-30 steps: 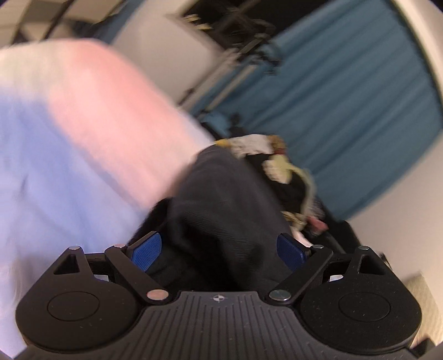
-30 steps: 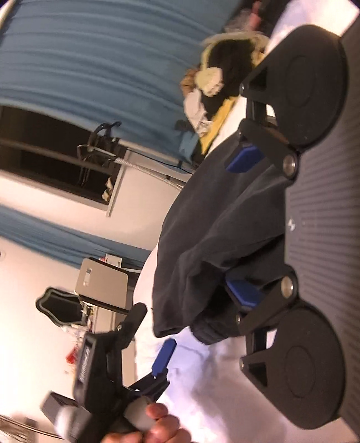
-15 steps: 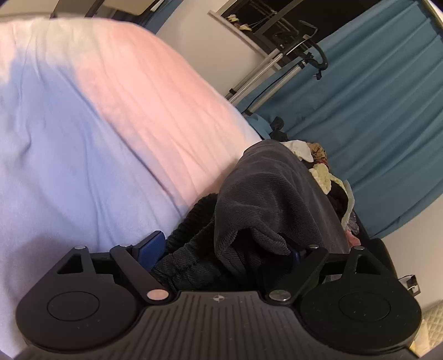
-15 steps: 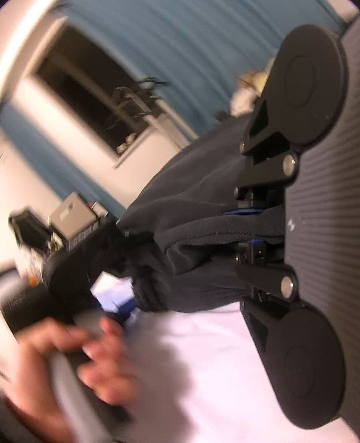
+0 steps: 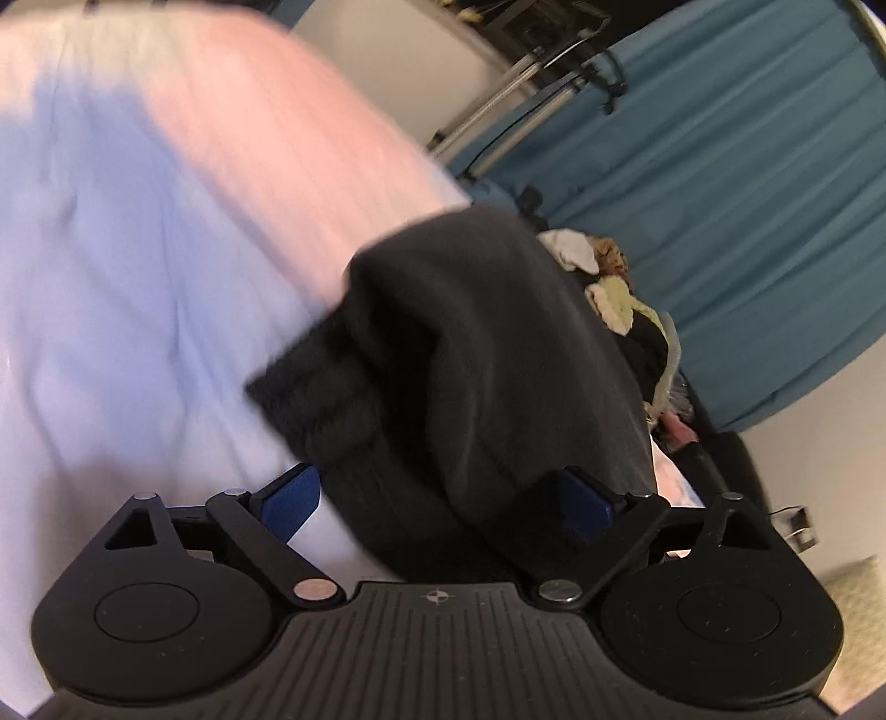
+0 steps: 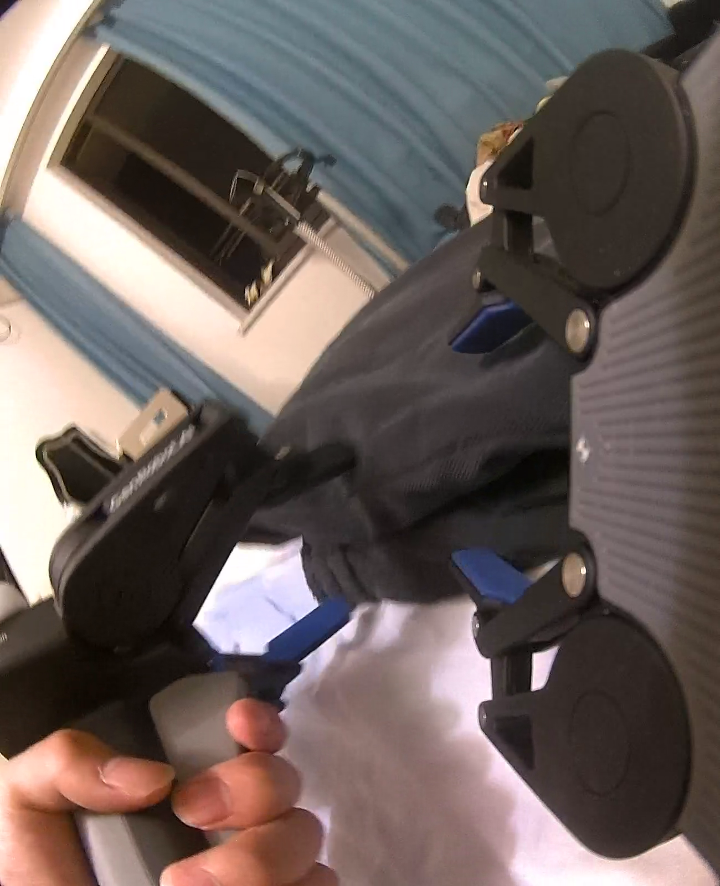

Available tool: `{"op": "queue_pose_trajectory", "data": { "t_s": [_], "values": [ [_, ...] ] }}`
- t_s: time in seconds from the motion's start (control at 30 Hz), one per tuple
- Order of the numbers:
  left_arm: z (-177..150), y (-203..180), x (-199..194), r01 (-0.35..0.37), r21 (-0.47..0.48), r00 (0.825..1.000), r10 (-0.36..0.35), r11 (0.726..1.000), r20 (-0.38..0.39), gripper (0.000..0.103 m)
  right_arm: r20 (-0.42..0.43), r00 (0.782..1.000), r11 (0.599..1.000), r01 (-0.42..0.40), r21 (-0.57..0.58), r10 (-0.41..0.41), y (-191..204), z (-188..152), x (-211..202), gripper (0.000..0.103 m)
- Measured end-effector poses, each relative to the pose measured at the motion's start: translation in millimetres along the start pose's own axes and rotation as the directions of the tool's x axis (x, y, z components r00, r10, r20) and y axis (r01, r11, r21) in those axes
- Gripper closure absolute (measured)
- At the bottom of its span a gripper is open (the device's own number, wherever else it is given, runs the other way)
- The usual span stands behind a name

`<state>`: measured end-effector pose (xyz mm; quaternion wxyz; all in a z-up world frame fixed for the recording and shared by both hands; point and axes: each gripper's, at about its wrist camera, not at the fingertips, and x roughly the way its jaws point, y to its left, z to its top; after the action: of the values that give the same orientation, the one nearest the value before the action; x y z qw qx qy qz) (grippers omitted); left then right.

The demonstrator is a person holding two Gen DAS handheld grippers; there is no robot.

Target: Fold clothes

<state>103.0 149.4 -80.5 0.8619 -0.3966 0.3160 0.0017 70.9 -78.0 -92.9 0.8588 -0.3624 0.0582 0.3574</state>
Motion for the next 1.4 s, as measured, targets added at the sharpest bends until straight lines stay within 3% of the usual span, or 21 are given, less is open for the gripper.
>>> {"op": "queue_pose_trajectory", "data": {
  "t_s": [0.13, 0.23, 0.33, 0.4, 0.57, 0.67, 0.77, 0.87, 0.97, 1.07, 1.2, 1.3, 1.33, 1.4],
  "values": [
    [2, 18, 10, 0.023, -0.104, 0.999, -0.026, 0.994, -0.029, 0.007, -0.035, 0.999, 0.998, 0.014, -0.059, -0.016, 10, 3, 20, 0.026],
    [2, 19, 15, 0.073, -0.111, 0.997, -0.076, 0.991, -0.03, 0.003, -0.073, 0.997, 1.0, 0.023, -0.021, -0.024, 5, 8, 33, 0.062],
    [-5, 17, 27, 0.15, -0.133, 0.987, -0.156, 0.98, -0.036, 0.0, -0.052, 0.998, 0.998, 0.024, 0.066, -0.021, -11, 17, 27, 0.075],
    [-8, 16, 31, 0.222, -0.149, 0.975, -0.224, 0.963, 0.009, 0.0, -0.028, 0.999, 0.992, 0.043, 0.123, -0.04, -24, 22, 21, 0.078],
    [-3, 16, 62, 0.397, -0.175, 0.918, -0.392, 0.901, 0.061, 0.0, 0.007, 0.997, 0.959, 0.069, 0.274, -0.074, -57, 27, 13, 0.082],
    [-5, 18, 64, 0.435, -0.224, 0.899, -0.435, 0.872, 0.054, 0.0, 0.014, 0.997, 0.937, 0.073, 0.343, -0.082, -73, 25, 11, 0.082],
    [-3, 15, 60, 0.425, -0.174, 0.905, -0.414, 0.888, 0.097, 0.0, 0.015, 0.997, 0.924, 0.068, 0.376, -0.08, -76, 25, 10, 0.082],
    [-1, 18, 68, 0.427, -0.213, 0.904, -0.409, 0.879, 0.125, 0.0, 0.01, 0.998, 0.934, 0.059, 0.353, -0.067, -67, 25, 13, 0.082],
    [4, 27, 83, 0.382, -0.259, 0.924, -0.366, 0.887, 0.111, 0.0, -0.008, 0.999, 0.961, 0.053, 0.272, -0.053, -45, 25, 14, 0.082],
    [11, 27, 91, 0.355, -0.222, 0.935, -0.345, 0.908, 0.086, 0.0, -0.031, 0.998, 0.979, 0.06, 0.195, -0.055, -27, 27, 16, 0.082],
    [24, 25, 103, 0.301, -0.223, 0.953, -0.298, 0.927, 0.048, 0.0, -0.043, 0.999, 0.978, 0.037, 0.208, -0.029, -24, 24, 14, 0.078],
    [32, 26, 106, 0.26, -0.211, 0.965, -0.26, 0.942, 0.027, 0.005, -0.032, 0.999, 0.931, -0.023, 0.364, 0.037, -38, 23, 2, 0.067],
    [34, 28, 107, 0.247, -0.216, 0.969, -0.248, 0.945, 0.023, 0.009, -0.019, 0.997, 0.884, -0.057, 0.464, 0.074, -48, 21, -5, 0.064],
    [37, 31, 108, 0.231, -0.228, 0.972, -0.233, 0.946, 0.018, 0.013, 0.06, 0.989, 0.733, -0.139, 0.666, 0.133, -74, 11, -25, 0.056]
  ]
}}
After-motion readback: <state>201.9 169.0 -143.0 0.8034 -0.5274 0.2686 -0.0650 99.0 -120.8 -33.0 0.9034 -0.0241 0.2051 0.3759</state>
